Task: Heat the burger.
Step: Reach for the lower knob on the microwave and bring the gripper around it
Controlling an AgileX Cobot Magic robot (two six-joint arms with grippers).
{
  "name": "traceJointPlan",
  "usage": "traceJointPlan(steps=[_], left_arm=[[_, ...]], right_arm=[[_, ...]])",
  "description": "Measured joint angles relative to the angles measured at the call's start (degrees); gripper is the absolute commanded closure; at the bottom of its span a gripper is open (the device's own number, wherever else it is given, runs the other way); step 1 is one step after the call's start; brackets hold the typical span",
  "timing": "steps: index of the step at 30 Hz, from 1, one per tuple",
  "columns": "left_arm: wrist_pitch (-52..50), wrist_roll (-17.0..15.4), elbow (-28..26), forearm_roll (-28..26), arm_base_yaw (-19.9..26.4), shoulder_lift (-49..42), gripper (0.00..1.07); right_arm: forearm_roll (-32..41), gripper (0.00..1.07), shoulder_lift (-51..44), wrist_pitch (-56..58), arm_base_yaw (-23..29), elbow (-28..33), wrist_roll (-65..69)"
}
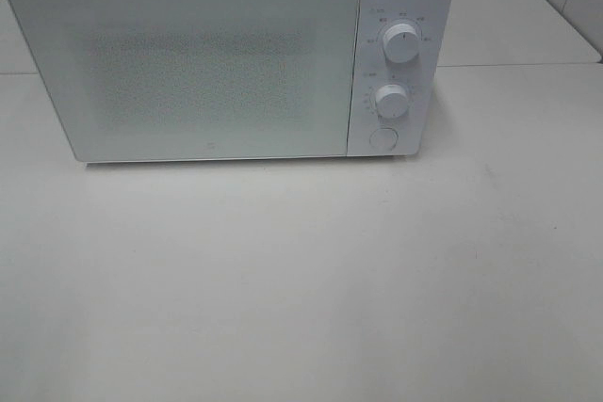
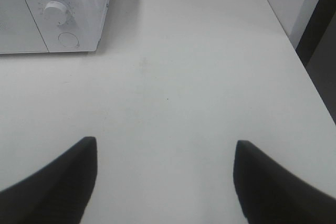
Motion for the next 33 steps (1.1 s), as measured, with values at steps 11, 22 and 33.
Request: traceJointPlan(steps=[11,22,33], left_arm=[[0.00,0.06,0.00,0.00,0.00,0.00,0.06],[0.00,0.06,0.00,0.00,0.00,0.00,0.06],[0.00,0.06,0.00,0.00,0.00,-0.06,0.06]], right_arm=[[-2.98,0.25,1.89,0.46,0.00,-2.23,-0.06],[-6.25,0.28,14.44,-3.78,0.00,-3.72,-0.06],[-6.25,0.31,25.78,-19.19,0.00,-3.72,-0.06]])
